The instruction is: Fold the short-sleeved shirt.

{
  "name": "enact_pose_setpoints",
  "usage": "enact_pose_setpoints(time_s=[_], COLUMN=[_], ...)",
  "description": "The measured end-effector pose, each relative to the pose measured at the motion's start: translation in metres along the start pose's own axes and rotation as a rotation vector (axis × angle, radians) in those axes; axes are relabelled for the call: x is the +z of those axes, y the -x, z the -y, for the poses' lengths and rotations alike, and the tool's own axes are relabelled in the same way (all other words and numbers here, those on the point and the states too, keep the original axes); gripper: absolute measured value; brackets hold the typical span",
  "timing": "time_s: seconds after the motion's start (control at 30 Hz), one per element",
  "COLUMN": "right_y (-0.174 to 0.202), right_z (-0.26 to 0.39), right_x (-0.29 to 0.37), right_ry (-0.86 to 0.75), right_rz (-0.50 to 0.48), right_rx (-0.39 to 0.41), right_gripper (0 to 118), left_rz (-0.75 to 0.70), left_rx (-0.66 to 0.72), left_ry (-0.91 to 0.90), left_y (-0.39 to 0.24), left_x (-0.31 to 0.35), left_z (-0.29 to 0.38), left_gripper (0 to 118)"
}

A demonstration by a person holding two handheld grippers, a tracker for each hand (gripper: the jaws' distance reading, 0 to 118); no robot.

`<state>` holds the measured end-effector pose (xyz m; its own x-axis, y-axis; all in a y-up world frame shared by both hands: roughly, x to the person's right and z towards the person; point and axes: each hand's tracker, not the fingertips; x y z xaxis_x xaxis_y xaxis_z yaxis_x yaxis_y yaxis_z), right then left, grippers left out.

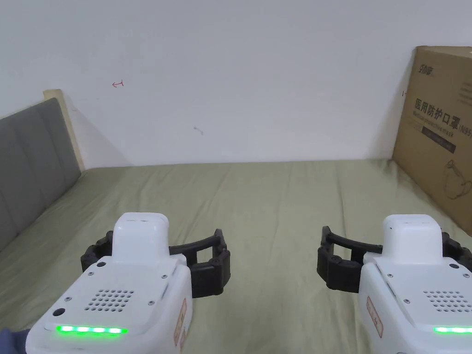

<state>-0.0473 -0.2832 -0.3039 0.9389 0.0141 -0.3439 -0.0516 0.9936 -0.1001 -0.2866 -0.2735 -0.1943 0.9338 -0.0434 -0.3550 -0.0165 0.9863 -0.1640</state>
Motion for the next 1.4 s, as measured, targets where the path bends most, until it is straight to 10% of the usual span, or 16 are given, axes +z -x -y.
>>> enact_pose_setpoints(time_s=[1.4], right_y=[-0.006], right_z=[0.001], right_x=[0.001], right_ry=[0.016], right_rz=[0.019], right_rx=[0.021], right_gripper=[118], left_rz=[-0.017], left_rx=[0.067], left_ry=[-0.006], left_y=[0.005], left_x=[0.001], left_z=[0.006], left_gripper=[117])
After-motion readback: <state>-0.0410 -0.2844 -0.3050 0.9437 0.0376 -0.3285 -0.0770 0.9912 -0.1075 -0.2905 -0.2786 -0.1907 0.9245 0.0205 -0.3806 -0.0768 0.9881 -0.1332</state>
